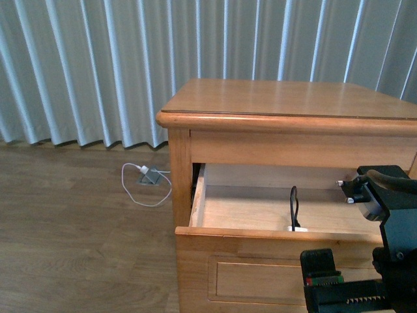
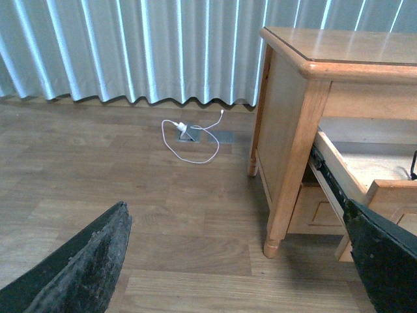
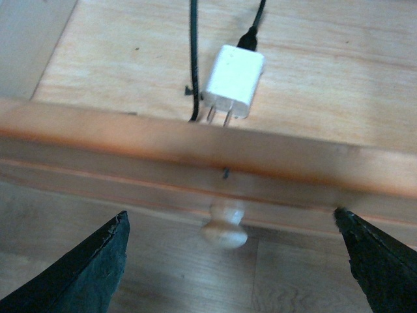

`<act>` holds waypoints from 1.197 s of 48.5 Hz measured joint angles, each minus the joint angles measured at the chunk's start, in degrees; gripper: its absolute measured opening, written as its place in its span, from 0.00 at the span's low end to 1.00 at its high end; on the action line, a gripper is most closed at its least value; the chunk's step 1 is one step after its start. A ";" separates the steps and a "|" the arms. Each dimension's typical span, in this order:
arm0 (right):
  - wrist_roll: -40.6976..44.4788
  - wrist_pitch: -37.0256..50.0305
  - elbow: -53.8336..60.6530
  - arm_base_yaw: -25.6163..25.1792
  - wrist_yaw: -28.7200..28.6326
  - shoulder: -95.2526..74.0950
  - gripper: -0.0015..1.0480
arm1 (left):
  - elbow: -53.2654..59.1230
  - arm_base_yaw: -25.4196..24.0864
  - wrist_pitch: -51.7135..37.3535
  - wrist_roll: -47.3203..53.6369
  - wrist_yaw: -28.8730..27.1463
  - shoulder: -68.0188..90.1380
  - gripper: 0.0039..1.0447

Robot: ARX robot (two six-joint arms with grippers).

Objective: Put charger into drawer

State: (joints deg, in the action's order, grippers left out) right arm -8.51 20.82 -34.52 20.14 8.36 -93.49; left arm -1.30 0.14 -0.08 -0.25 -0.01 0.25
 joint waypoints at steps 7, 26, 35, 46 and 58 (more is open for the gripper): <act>-0.48 3.56 -2.43 -0.66 5.14 -4.33 0.92 | 0.00 0.00 0.00 0.00 0.00 0.00 0.94; -0.57 7.52 -14.69 -1.64 9.86 -15.39 0.92 | 0.00 0.00 0.00 0.00 0.00 0.00 0.94; -1.42 7.93 -19.65 -1.73 10.56 -19.47 0.92 | 0.00 0.00 0.00 0.00 0.00 0.00 0.94; -4.33 12.68 -26.25 -2.58 9.79 -25.83 0.92 | 0.00 0.00 0.00 0.00 0.00 0.00 0.94; -4.85 14.47 -31.15 -2.75 10.10 -30.03 0.92 | 0.00 0.00 0.00 0.00 0.00 0.00 0.94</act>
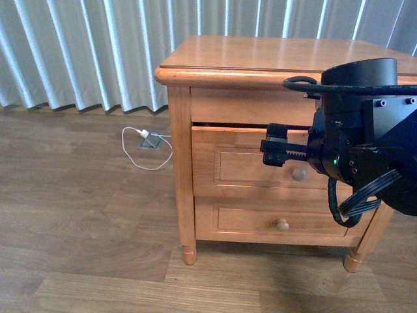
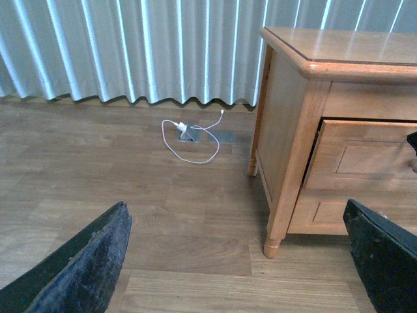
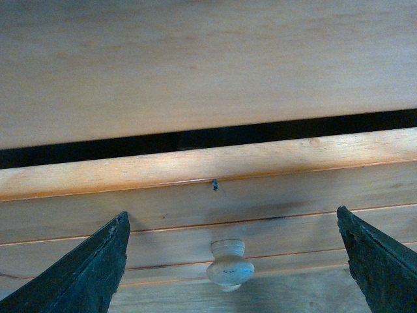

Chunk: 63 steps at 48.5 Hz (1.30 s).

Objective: Put charger into drawer

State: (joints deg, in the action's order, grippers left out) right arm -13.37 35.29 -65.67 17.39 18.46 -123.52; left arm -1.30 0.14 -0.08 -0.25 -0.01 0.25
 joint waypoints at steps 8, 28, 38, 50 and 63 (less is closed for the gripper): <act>-0.02 1.22 -2.16 0.00 1.07 -2.10 0.92 | 0.00 0.00 0.00 0.00 0.00 0.00 0.94; -0.59 2.43 -4.15 0.00 2.12 -4.42 0.92 | 0.00 0.00 0.02 0.00 0.00 0.00 0.94; -0.37 2.43 -5.09 -0.04 2.36 -4.98 0.92 | 0.00 0.00 0.02 0.00 0.00 0.00 0.94; -0.20 2.36 -5.33 -0.33 1.62 -5.09 0.92 | 0.00 0.00 0.02 0.00 0.00 0.00 0.94; 1.14 5.29 1.64 -0.96 -1.46 0.46 0.92 | 0.00 0.00 0.02 0.00 0.00 0.00 0.94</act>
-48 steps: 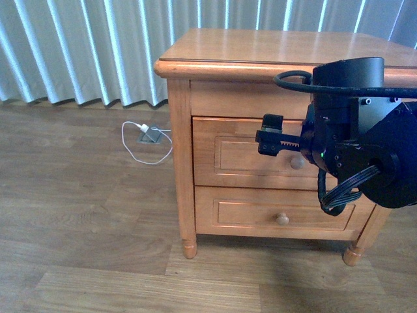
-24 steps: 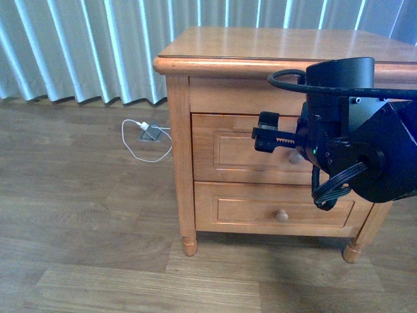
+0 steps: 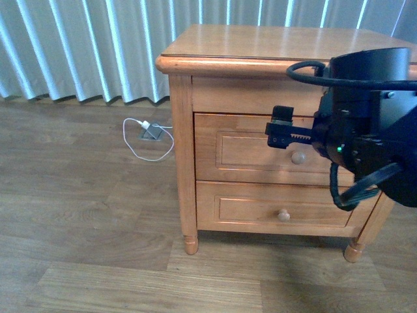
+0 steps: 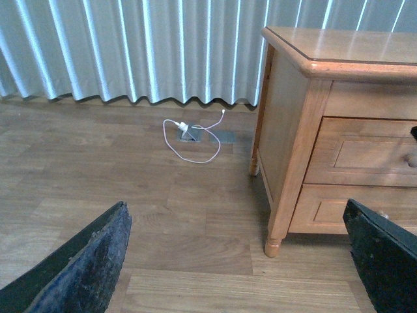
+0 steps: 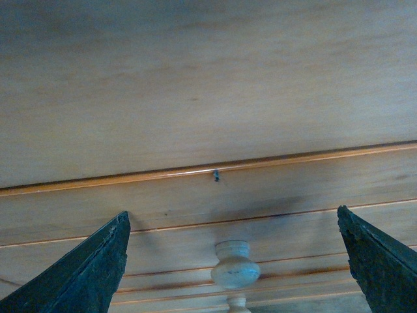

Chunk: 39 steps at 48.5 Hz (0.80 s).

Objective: Put charger into drawer

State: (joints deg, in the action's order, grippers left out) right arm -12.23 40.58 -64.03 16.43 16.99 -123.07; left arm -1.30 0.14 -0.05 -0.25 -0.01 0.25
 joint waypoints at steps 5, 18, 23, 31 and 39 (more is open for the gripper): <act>1.77 0.31 6.38 0.00 -2.60 6.56 0.92 | 0.00 0.00 0.00 0.00 0.00 0.00 0.94; 3.10 -7.06 19.45 0.07 -7.56 24.35 0.92 | 0.00 0.00 0.00 0.00 -0.02 0.00 0.94; 3.19 -11.87 24.28 -0.31 -9.60 33.86 0.92 | 0.00 0.00 0.00 0.00 0.00 0.00 0.94; 3.32 -20.09 31.95 -2.25 -13.57 53.16 0.92 | 0.00 0.00 0.00 0.00 0.00 0.00 0.94; 3.37 -30.16 37.53 -7.56 -19.65 70.82 0.92 | 0.00 0.00 0.00 0.00 0.00 0.00 0.94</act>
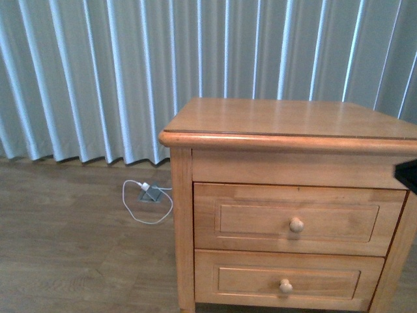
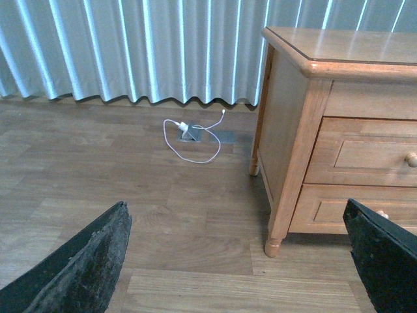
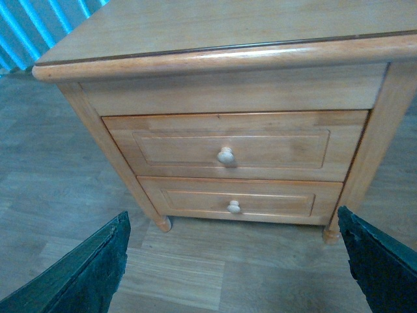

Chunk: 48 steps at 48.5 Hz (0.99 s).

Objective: Put charger into drawer

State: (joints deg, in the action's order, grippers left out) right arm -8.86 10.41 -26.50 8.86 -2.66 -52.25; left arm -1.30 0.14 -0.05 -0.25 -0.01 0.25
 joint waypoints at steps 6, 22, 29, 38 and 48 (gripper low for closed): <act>-0.31 -10.19 2.14 -5.64 -6.71 12.52 0.92 | 0.00 0.00 0.00 0.00 0.00 0.00 0.94; -1.49 -27.76 6.64 -17.68 -16.90 34.97 0.92 | 0.00 0.00 0.02 -0.02 -0.02 0.00 0.94; -1.22 -27.50 6.86 -17.66 -16.20 35.21 0.91 | 0.00 0.00 0.02 0.00 0.00 0.00 0.94; 7.61 -12.52 16.85 -9.18 2.54 44.76 0.49 | 0.00 0.00 0.02 0.00 -0.07 0.00 0.94; 8.50 -11.61 20.52 -9.09 2.60 47.12 0.05 | 0.00 0.00 0.02 0.00 -0.02 0.00 0.94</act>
State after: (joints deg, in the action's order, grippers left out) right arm -0.36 -1.19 -5.98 -0.23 -0.05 -5.13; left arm -1.30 0.14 -0.03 -0.25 -0.03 0.25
